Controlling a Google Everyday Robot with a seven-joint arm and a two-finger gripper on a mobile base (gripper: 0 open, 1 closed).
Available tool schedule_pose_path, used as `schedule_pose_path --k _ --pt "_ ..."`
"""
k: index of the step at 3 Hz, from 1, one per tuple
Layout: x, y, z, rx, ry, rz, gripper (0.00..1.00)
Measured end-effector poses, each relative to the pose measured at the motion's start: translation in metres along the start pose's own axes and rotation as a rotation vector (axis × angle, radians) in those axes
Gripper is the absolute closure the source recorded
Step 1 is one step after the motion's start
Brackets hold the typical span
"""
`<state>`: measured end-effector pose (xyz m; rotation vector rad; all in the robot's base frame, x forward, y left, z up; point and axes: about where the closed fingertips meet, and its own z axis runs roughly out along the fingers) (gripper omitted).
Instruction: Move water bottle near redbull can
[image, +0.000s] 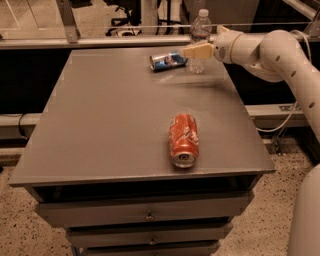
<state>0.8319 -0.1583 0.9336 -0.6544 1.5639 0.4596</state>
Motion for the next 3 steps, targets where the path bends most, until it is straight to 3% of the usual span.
schedule_pose_path --k 1,2,3 --pt "-0.03 0.023 -0.037 -0.064 0.024 -0.05 0.0" --pt "-0.054 0.046 -0.091 -0.089 0.053 -0.087 0.0" --pt "-0.057 0.048 -0.099 -0.089 0.058 -0.093 0.0"
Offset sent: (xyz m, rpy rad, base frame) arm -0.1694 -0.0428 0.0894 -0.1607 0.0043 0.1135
